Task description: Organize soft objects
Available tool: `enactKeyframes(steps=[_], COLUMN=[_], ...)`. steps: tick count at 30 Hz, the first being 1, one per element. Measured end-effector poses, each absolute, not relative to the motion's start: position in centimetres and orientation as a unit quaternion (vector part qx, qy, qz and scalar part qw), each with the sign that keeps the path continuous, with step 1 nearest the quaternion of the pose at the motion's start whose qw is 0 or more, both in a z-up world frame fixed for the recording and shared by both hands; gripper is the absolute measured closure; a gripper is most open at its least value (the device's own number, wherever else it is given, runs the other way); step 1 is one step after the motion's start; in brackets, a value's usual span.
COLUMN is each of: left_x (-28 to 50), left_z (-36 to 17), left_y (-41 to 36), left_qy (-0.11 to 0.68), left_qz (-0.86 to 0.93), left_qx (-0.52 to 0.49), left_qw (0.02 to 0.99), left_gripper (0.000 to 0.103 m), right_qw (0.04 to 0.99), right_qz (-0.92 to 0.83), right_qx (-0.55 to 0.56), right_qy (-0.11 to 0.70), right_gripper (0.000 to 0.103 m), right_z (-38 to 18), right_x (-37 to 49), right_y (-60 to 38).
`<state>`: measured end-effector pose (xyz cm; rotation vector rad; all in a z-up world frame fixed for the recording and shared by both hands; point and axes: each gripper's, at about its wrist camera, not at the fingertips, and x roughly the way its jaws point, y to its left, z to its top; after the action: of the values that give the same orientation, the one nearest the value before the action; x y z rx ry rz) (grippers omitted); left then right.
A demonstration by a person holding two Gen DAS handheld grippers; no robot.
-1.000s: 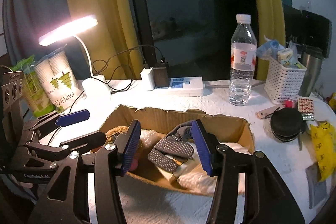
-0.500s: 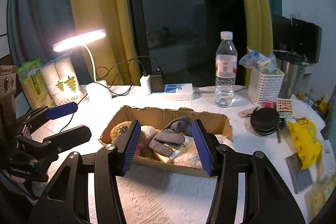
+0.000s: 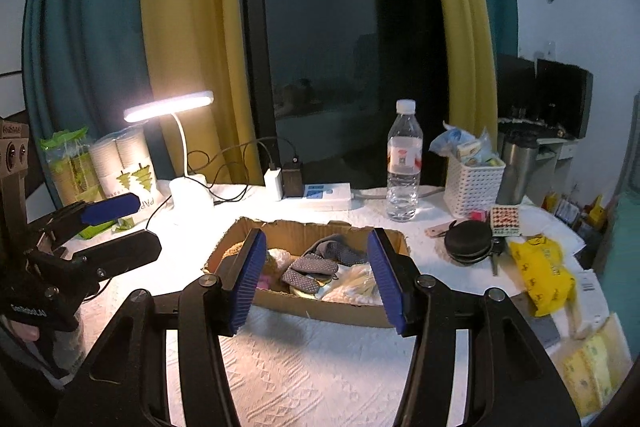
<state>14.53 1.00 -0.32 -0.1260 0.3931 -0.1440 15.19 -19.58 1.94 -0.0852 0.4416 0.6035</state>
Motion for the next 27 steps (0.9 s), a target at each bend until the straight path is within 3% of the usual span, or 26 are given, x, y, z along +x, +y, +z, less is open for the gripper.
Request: enactKeyframes(steps=[3, 7, 27], left_x=[13.6, 12.5, 8.9], left_z=[0.4, 1.6, 7.1], left_y=[0.7, 0.3, -0.3], left_qy=[0.186, 0.175, 0.126], left_qz=[-0.068, -0.059, 0.002], left_qx=[-0.060, -0.053, -0.028], left_qw=[0.978, 0.981, 0.992], left_gripper=[0.010, 0.007, 0.003], right_qw=[0.933, 0.938, 0.952], right_qz=[0.291, 0.286, 0.265], right_qx=[-0.042, -0.040, -0.039], right_qy=[0.206, 0.194, 0.150], right_gripper=[0.046, 0.029, 0.028], right_z=[2.6, 3.7, 8.2], right_x=[14.1, 12.8, 8.8], right_y=[-20.2, -21.0, -23.0])
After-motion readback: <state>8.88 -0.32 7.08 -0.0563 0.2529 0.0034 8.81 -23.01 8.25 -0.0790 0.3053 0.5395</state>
